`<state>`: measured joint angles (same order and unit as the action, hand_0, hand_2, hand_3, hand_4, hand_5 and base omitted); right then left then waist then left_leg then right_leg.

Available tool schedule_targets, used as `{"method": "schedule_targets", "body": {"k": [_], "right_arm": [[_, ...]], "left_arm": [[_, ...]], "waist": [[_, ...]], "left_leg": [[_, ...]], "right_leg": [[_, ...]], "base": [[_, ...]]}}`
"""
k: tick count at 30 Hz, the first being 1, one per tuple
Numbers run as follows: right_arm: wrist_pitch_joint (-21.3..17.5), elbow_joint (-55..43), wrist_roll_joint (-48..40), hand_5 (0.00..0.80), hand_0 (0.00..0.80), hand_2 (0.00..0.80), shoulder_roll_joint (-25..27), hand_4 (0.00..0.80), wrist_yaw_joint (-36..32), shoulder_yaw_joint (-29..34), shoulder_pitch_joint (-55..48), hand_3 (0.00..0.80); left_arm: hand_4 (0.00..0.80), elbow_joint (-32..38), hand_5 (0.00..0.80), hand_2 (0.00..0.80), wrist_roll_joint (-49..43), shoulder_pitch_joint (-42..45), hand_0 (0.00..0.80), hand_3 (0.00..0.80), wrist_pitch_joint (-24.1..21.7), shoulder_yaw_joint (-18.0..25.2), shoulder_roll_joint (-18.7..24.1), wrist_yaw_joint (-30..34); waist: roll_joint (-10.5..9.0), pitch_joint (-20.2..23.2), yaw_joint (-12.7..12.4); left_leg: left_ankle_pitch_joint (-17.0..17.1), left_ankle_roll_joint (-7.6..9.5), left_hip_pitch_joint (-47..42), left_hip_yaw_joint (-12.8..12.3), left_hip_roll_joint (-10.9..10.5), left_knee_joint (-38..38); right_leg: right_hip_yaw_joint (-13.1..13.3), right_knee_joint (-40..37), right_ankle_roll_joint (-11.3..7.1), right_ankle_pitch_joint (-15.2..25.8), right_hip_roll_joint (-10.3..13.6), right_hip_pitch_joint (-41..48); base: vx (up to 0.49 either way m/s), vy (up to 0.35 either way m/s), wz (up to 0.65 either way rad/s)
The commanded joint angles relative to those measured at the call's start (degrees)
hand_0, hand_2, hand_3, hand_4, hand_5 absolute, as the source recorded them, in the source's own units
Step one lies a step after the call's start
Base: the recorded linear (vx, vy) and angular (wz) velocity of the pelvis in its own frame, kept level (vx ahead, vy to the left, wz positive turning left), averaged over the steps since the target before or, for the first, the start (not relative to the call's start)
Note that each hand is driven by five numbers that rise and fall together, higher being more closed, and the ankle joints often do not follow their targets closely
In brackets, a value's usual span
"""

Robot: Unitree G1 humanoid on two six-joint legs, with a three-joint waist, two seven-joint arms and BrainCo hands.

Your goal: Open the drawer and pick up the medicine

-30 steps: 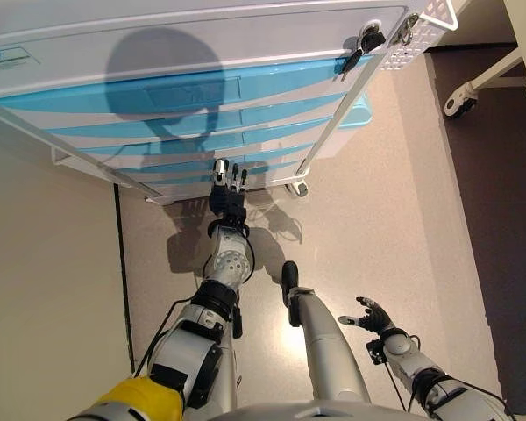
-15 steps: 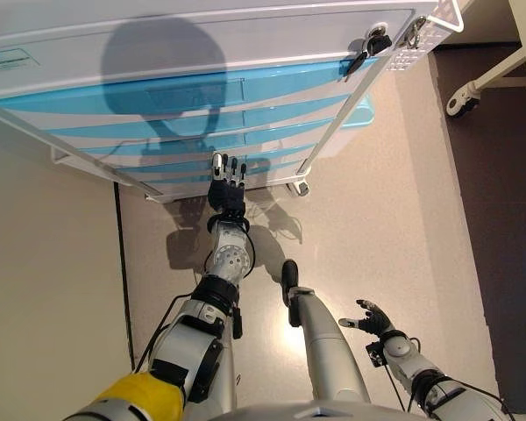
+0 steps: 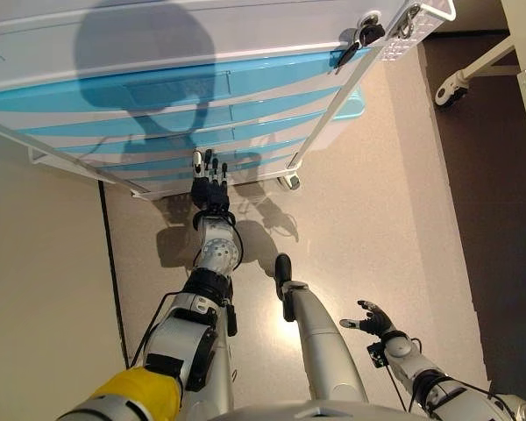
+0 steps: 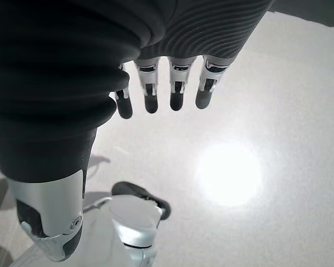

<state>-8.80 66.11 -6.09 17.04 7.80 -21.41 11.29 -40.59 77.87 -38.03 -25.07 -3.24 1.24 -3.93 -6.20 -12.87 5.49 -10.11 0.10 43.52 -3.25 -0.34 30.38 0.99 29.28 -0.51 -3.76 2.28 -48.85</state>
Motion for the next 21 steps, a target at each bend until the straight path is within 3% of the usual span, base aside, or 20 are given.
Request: {"method": "schedule_targets", "body": {"k": [1, 21], "right_arm": [[-1.5, 0.7, 1.1, 0.000, 0.000, 0.000, 4.0, 0.000, -0.8, -1.8, -1.3, 0.000], [-1.2, 2.8, 2.8, 0.000, 0.000, 0.000, 4.8, 0.000, -2.2, -2.5, -1.6, 0.000]], "left_arm": [[0.000, 2.6, 0.000, 0.000, -0.8, -10.3, 0.000, 0.000, -4.8, 3.5, 3.4, 2.3], [0.000, 9.8, 0.000, 0.000, -1.9, -8.0, 0.000, 0.000, -5.4, 1.9, 4.4, 5.0]], "waist": [[2.00, 2.5, -0.9], [2.35, 2.3, -2.0]], "left_leg": [[2.5, 3.20, 0.7, -0.5, -2.6, -4.7], [4.5, 2.66, -2.7, -0.4, -3.2, -8.8]], "right_leg": [[-1.3, 0.5, -0.93, 1.9, 0.0, 1.0], [-1.6, -2.0, -1.16, 2.7, 0.4, 4.2]], "base": [[0.000, 0.000, 0.00], [-0.001, 0.001, 0.01]]}}
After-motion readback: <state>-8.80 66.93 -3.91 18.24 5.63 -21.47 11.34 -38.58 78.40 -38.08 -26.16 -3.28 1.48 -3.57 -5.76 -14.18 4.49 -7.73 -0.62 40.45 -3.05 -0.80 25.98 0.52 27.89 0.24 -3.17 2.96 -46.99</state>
